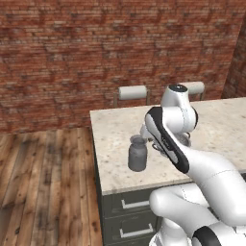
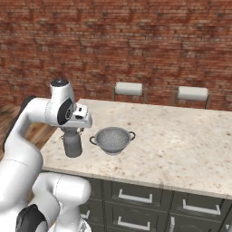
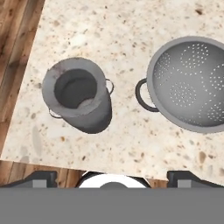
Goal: Pick the colander and jug and place them in the sink. Then turn on the water.
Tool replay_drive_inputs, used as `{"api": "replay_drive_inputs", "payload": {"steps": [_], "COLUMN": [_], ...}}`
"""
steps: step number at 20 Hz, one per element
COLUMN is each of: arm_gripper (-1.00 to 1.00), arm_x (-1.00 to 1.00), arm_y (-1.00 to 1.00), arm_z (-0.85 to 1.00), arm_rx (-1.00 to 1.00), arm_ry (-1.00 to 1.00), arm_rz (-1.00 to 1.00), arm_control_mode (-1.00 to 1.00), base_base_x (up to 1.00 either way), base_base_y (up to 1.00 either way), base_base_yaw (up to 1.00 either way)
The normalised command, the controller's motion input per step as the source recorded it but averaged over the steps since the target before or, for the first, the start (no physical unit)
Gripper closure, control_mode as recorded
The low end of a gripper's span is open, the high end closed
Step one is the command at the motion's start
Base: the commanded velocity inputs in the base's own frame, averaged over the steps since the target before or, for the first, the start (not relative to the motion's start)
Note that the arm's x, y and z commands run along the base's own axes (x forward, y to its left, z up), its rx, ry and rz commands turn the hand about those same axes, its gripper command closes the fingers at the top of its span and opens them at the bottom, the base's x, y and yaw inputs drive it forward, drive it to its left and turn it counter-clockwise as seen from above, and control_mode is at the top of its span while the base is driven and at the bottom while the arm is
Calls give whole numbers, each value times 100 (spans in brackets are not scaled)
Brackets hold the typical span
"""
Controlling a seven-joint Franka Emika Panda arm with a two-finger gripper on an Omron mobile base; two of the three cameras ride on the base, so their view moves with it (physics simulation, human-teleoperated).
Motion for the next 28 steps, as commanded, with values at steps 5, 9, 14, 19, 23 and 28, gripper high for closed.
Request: {"api": "replay_drive_inputs", "payload": {"steps": [5,9,14,19,23,28], "arm_gripper": [-100,-100,-100,-100,-100,-100], "arm_x": [16,25,35,24,24,23], "arm_y": [13,9,2,0,0,0], "arm_z": [-11,-19,-16,0,-7,-14], "arm_rx": [0,0,0,0,0,0], "arm_ry": [6,9,4,0,0,0], "arm_rz": [0,0,0,0,0,0], "arm_control_mode": [-100,-100,-100,-100,-100,-100], "base_base_x": [0,0,0,0,0,0], "base_base_y": [0,0,0,0,0,0], "base_base_yaw": [0,0,0,0,0,0]}}
